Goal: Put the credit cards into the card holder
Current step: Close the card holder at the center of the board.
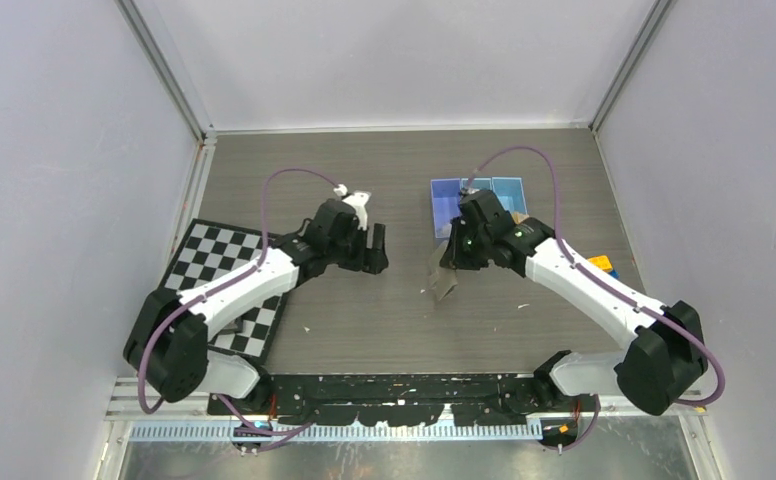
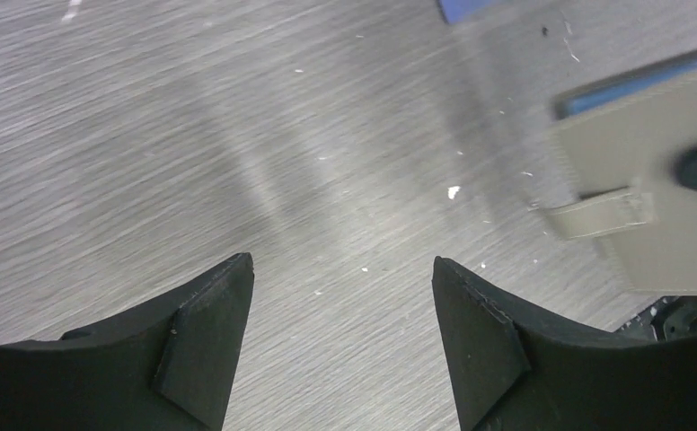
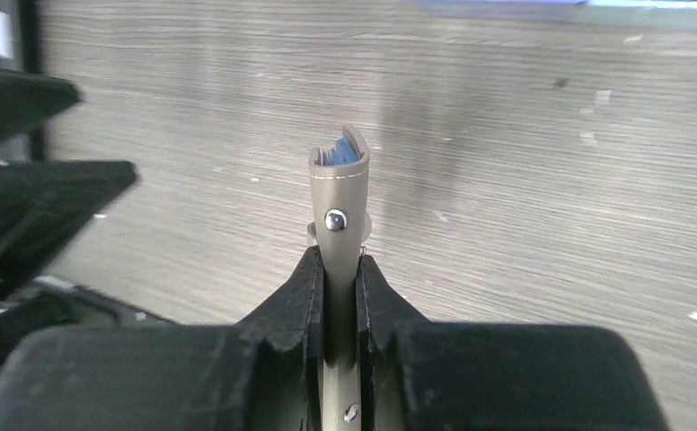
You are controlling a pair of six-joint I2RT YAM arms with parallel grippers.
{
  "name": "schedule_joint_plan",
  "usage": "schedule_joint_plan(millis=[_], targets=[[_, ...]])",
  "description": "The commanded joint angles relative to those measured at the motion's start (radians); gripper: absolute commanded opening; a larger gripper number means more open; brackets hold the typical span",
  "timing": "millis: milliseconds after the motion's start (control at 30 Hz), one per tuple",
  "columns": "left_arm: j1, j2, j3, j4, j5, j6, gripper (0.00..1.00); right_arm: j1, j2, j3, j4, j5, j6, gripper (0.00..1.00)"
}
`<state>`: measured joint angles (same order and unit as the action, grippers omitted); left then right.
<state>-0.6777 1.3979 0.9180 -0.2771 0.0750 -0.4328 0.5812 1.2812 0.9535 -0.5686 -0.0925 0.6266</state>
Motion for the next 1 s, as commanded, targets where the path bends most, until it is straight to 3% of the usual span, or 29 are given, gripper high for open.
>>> schedule_joint_plan(millis=[0, 267, 433, 700, 800, 967], targets=[[0.060, -0.060, -0.054, 0.016, -0.017, 0.003, 0.75, 0.079, 0.053, 0.151, -0.362, 0.340, -0.151, 0.00], [0.109, -0.131, -0.135, 0.018, -0.018, -0.013, 0.75, 0.291, 0.231, 0.256, -0.445, 0.667, -0.008, 0.00], [0.121, -0.149, -0.163, -0.002, -0.025, -0.014, 0.75, 0.400, 0.398, 0.327, -0.452, 0.770, 0.082, 0.02], [0.132, -0.190, -0.217, -0.023, -0.053, -0.032, 0.75, 0.462, 0.508, 0.403, -0.341, 0.690, 0.087, 0.54], [0.132, -0.259, -0.249, -0.004, -0.092, -0.043, 0.73, 0.463, 0.475, 0.395, -0.313, 0.697, 0.071, 0.64], [0.132, -0.343, -0.289, 0.059, -0.084, -0.067, 0.71, 0.454, 0.374, 0.375, -0.242, 0.632, 0.035, 0.70]])
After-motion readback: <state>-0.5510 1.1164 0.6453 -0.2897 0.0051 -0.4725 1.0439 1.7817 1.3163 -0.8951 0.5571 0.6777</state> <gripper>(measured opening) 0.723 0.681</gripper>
